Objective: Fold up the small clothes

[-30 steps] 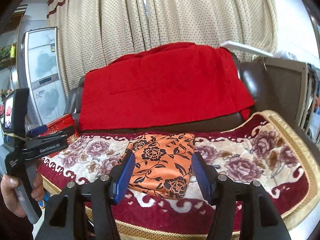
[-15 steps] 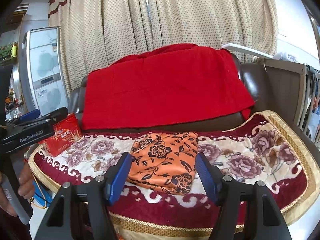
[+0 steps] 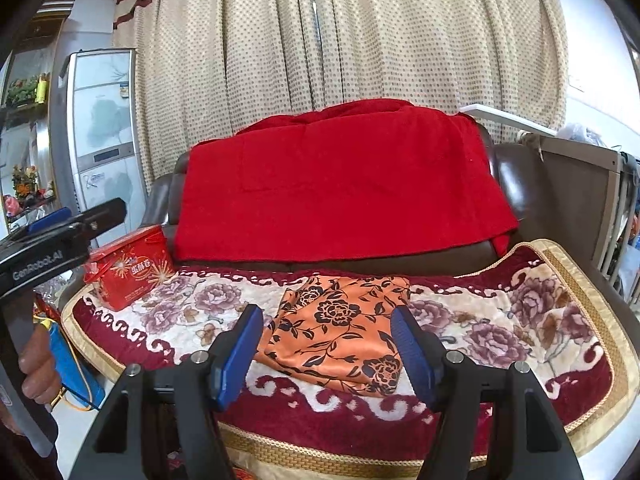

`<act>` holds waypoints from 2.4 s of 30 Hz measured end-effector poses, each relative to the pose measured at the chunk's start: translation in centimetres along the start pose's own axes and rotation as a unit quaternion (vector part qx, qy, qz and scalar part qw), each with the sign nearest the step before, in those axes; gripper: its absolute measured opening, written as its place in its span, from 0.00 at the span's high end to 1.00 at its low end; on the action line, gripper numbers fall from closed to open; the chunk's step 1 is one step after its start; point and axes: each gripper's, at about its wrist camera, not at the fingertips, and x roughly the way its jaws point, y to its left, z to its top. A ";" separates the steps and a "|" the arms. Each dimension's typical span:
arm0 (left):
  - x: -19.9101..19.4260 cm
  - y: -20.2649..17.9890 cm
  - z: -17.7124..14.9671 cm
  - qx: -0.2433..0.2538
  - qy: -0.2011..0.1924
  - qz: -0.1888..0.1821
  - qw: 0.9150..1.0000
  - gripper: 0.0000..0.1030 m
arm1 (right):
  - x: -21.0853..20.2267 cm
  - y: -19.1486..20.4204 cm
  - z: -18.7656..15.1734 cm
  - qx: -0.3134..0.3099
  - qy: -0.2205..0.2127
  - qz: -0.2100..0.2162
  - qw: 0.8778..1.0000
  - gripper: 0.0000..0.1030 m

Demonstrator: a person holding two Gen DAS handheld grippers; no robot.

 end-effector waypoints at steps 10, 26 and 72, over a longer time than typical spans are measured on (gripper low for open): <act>0.5 1.8 -1.0 -0.016 0.007 0.014 1.000 0.00 | 0.9 -0.1 0.1 0.032 0.006 -0.003 0.999 0.32; -0.2 2.9 -1.3 -0.024 0.003 0.008 1.000 0.00 | 1.6 1.7 0.3 0.028 0.010 0.003 1.000 0.32; -0.6 2.7 -1.6 -0.024 0.009 -0.024 0.999 0.00 | 0.4 2.2 0.6 0.022 -0.013 -0.023 0.999 0.32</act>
